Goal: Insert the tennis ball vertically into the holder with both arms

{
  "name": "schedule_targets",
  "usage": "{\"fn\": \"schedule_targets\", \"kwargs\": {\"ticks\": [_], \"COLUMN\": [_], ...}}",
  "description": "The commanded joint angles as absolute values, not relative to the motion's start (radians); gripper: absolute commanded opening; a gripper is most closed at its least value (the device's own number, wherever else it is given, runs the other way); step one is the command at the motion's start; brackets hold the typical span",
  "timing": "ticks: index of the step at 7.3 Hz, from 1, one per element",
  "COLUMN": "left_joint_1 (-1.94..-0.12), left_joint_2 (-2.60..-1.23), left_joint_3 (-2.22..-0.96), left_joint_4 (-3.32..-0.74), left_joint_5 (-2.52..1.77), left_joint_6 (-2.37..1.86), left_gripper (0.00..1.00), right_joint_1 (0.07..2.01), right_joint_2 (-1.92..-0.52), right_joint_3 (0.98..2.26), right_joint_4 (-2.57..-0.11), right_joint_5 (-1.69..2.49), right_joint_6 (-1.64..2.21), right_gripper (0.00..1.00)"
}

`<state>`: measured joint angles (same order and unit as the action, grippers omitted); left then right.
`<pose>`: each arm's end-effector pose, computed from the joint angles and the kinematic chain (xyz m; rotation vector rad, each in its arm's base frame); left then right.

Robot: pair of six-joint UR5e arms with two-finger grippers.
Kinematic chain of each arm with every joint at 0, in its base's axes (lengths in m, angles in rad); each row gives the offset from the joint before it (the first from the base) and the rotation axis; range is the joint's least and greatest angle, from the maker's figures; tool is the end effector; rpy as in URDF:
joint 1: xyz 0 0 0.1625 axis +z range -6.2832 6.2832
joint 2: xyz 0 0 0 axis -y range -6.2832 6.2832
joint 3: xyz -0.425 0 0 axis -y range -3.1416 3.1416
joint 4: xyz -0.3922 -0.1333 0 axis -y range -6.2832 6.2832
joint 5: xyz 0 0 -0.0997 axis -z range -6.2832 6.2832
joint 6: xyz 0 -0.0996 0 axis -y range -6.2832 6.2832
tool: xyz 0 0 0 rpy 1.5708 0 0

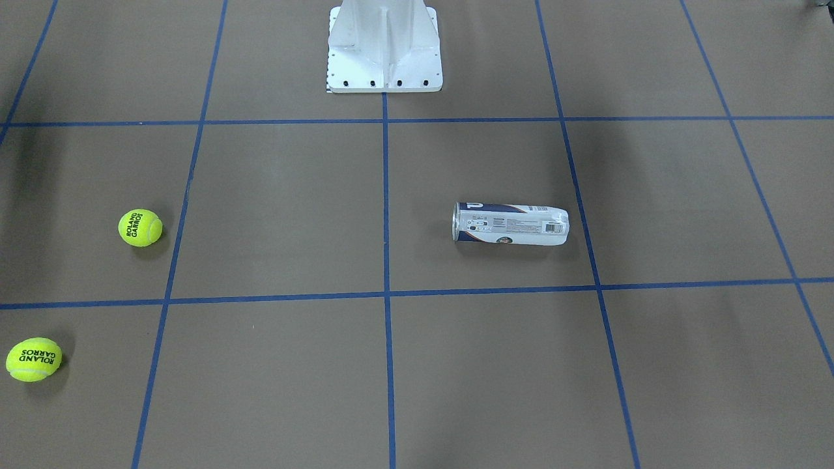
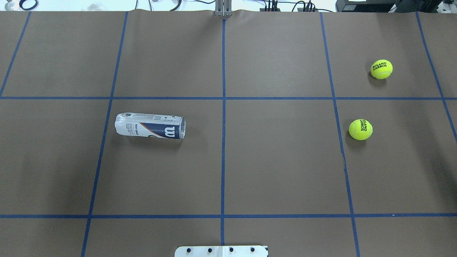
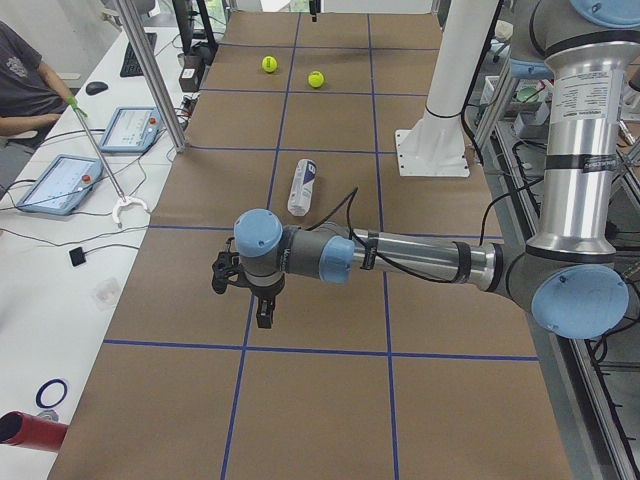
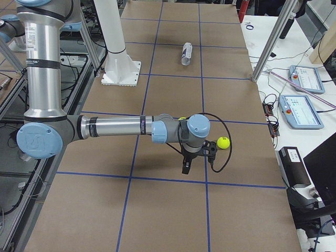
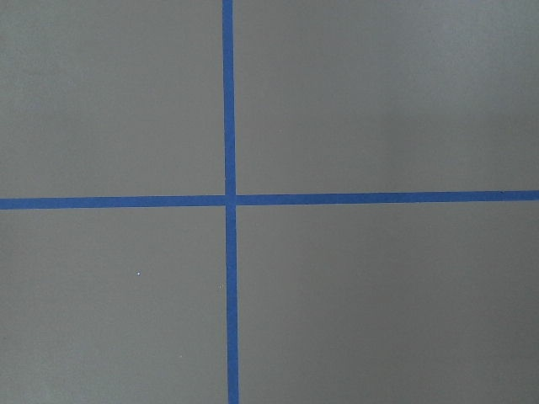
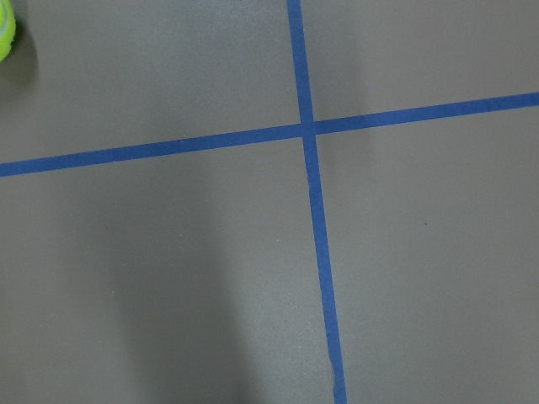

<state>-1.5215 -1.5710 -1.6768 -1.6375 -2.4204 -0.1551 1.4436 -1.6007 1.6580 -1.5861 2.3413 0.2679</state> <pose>-0.0338 -0.5019 0.5936 0.0751 0.8594 -0.0257 0.0023 -0.4857 0.6321 -0.1121 -0.7637 0.1175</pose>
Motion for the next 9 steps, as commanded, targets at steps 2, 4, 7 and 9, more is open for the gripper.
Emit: {"fn": "schedule_targets", "kwargs": {"ticks": [2, 4, 7, 9], "left_joint_1": [-1.519, -1.519, -1.455, -1.344], "left_joint_2": [-1.578, -1.574, -1.642, -1.704], "left_joint_3": [-1.667, -1.667, -1.640, -1.644], "left_joint_4": [-1.738, -1.761, -1.909, -2.103], "left_joint_5": [-2.419, -2.459, -2.513, -2.496], "left_joint_6": [-0.309, -0.351, -0.348, -0.359], "left_gripper": [0.99, 0.99, 0.99, 0.98], "right_joint_1": [1.443, 1.443, 1.442, 1.442], "right_joint_2": [-1.600, -1.606, -1.598, -1.598], "right_joint_3": [1.658, 1.647, 1.646, 1.660], "right_joint_4": [-1.582, -1.517, -1.514, -1.516], "right_joint_5": [2.342, 2.341, 2.336, 2.345], "right_joint_6": [0.264, 0.271, 0.267, 0.268], "right_gripper": [1.00, 1.00, 1.00, 1.00]}}
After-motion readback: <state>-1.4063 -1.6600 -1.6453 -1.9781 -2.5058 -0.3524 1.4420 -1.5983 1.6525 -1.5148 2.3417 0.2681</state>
